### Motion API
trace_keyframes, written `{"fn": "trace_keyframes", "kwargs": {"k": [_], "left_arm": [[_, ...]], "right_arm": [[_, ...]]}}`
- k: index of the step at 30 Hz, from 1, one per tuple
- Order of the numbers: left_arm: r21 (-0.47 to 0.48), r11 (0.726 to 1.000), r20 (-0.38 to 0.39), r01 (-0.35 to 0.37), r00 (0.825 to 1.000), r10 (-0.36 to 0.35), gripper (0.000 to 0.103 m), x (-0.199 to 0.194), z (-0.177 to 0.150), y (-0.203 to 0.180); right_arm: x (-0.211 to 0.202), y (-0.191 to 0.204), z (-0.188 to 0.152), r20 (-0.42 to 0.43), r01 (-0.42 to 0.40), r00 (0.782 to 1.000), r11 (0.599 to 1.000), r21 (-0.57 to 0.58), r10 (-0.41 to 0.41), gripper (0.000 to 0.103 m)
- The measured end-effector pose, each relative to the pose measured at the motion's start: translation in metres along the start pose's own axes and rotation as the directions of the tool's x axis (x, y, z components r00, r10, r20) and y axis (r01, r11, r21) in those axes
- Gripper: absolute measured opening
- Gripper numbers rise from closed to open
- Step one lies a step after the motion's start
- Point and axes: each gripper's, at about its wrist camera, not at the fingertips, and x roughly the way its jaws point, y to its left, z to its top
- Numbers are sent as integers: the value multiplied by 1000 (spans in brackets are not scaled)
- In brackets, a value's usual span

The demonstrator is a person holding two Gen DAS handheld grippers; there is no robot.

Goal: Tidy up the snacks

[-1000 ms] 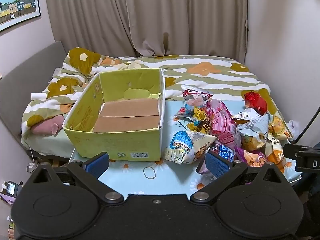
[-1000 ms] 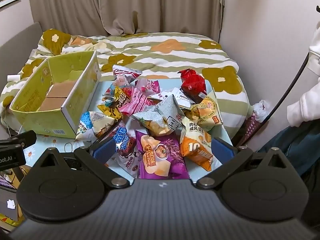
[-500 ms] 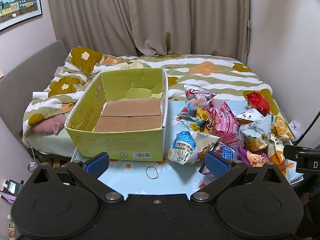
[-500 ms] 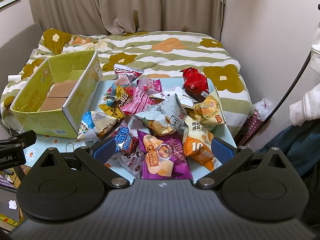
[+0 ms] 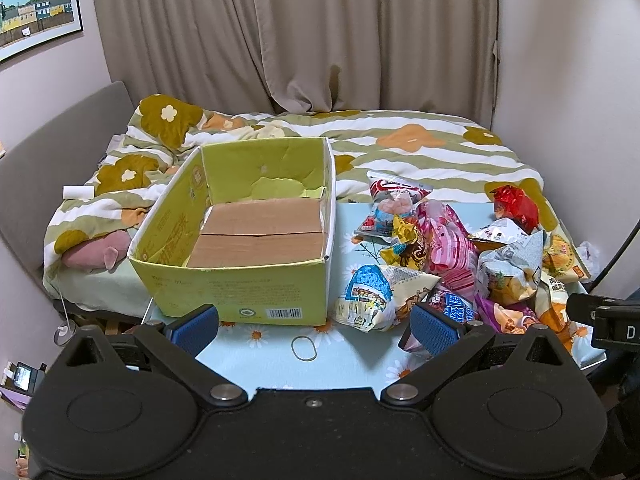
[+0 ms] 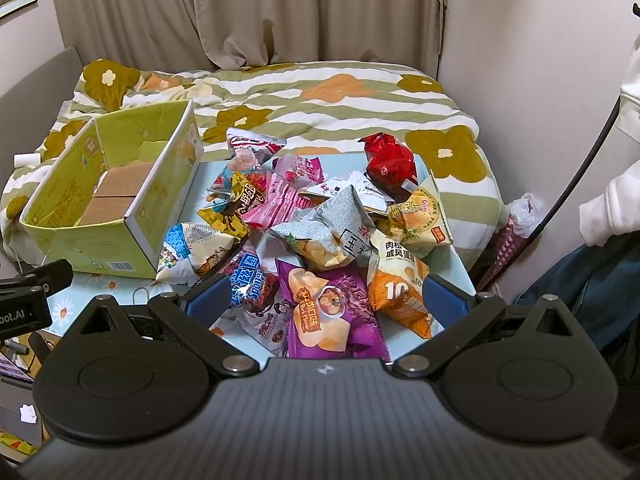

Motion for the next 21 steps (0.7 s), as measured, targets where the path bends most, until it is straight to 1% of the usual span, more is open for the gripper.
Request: {"fn": "trace_keyframes", "kwargs": {"k": [21], "left_arm": [[-2, 1000, -7, 5, 1000, -5, 103, 1, 0, 4]], "right_arm": [[0, -1, 1, -3, -4, 1000, 1000, 1, 4, 103]]}}
